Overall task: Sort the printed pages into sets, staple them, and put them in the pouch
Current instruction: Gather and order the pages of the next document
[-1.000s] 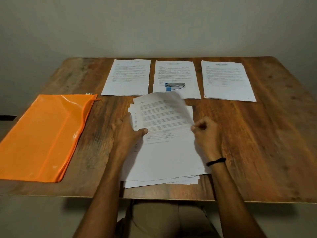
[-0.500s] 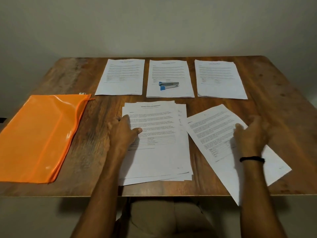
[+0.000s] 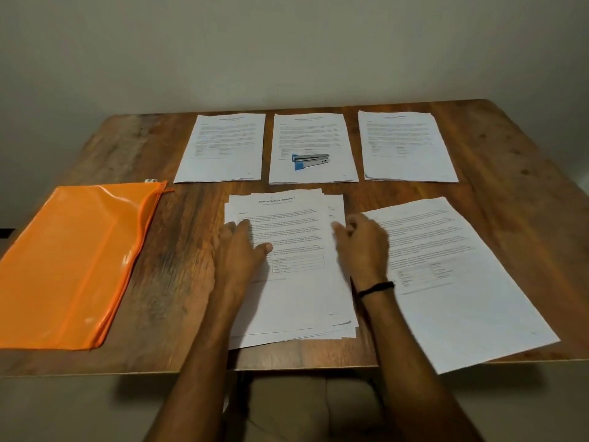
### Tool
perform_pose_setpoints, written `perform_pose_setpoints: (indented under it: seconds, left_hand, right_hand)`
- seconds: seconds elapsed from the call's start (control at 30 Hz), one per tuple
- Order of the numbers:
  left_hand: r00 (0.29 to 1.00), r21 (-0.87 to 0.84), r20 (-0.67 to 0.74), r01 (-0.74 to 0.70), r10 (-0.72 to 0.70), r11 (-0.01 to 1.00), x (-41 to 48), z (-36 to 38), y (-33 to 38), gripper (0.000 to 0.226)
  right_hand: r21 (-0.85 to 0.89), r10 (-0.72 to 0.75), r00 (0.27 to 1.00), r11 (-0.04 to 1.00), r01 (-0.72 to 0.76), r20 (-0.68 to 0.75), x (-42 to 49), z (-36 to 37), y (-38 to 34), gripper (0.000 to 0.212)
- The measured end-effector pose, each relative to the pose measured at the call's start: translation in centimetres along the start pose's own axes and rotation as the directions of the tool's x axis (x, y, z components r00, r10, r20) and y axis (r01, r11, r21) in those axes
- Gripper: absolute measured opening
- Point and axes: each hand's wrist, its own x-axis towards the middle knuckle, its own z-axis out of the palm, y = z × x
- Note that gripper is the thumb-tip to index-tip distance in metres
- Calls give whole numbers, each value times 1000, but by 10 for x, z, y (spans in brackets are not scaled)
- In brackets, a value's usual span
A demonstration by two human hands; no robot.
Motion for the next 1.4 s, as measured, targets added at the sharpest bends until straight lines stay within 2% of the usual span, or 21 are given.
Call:
perform_pose_setpoints:
  seconds: [0.03, 0.1, 0.23, 0.33, 0.4, 0.47, 0.57, 0.63, 0.7, 0.73, 0.8, 0.87, 0.9, 1.03, 1.13, 1.2, 1.27, 1.4]
  left_hand:
    - [1000, -17, -1, 3, -3, 1000, 0, 0, 0, 67]
    - [1000, -62, -6, 2, -3, 998, 0, 1, -3, 68]
    - [999, -240, -35, -37, 29, 970, -4, -6, -7, 68]
    - [997, -299, -43, 54, -71, 953, -8, -10, -4, 75]
    - [987, -303, -97, 92, -127, 949, -9, -12, 4, 75]
    - [982, -340, -126, 90, -141, 936, -12, -14, 20, 79]
    - [992, -481, -54, 70, -110, 874, -15, -17, 40, 83]
    - [998, -624, 41, 63, -48, 778, -18, -16, 49, 62]
    - [999, -653, 48, 30, 2, 757, -24, -12, 57, 38]
    - [1000, -621, 11, 2, 6, 784, -27, -10, 60, 33]
    - [999, -545, -50, -35, 10, 838, -32, -6, 62, 32]
    - [997, -527, -70, -26, -13, 849, -36, -2, 62, 30]
    - [997, -533, -68, -17, -23, 846, -37, -1, 61, 30]
    - [999, -601, -37, 6, -35, 799, -46, 4, 59, 22]
    - [995, -715, 36, 93, -96, 693, -52, 7, 62, 21]
    - [988, -766, 87, 147, -126, 626, -57, 12, 72, 21]
    - [981, -773, 148, 193, -124, 604, -62, 21, 89, 22]
    - [935, -769, 339, 341, -107, 541, -67, 31, 126, 22]
  right_hand:
    - [15, -16, 997, 1000, 15, 82, -4, 7, -10, 37]
    - [2, 9, 991, 1000, -10, 133, -7, 15, -23, 41]
    - [106, 91, 992, 989, -101, 92, -4, 12, -27, 28]
    - [177, 103, 992, 977, -115, 72, -3, 1, -17, 19]
    - [270, 75, 994, 958, -94, 79, 0, -7, -7, 13]
    - [418, 83, 989, 900, -126, 119, 5, -22, 3, 9]
    - [675, 114, 969, 700, -235, 219, 14, -60, 13, 12]
    - [721, 99, 949, 628, -293, 299, 19, -85, 22, 18]
    - [662, 137, 952, 691, -290, 274, 25, -100, 39, 23]
    - [575, 187, 959, 770, -278, 213, 29, -104, 52, 28]
    - [220, 243, 968, 943, -250, 56, 36, -111, 85, 41]
    - [-117, 254, 965, 958, -260, -63, 37, -115, 115, 54]
    - [-189, 263, 960, 942, -276, -93, 37, -116, 125, 60]
    - [-276, 327, 935, 894, -353, -136, 38, -120, 126, 80]
    - [-254, 345, 927, 893, -372, -146, 38, -116, 124, 94]
    - [-212, 341, 932, 908, -361, -125, 39, -113, 129, 95]
    - [-132, 326, 942, 933, -334, -73, 40, -123, 130, 81]
    - [10, 285, 956, 958, -287, 73, 42, -157, 130, 28]
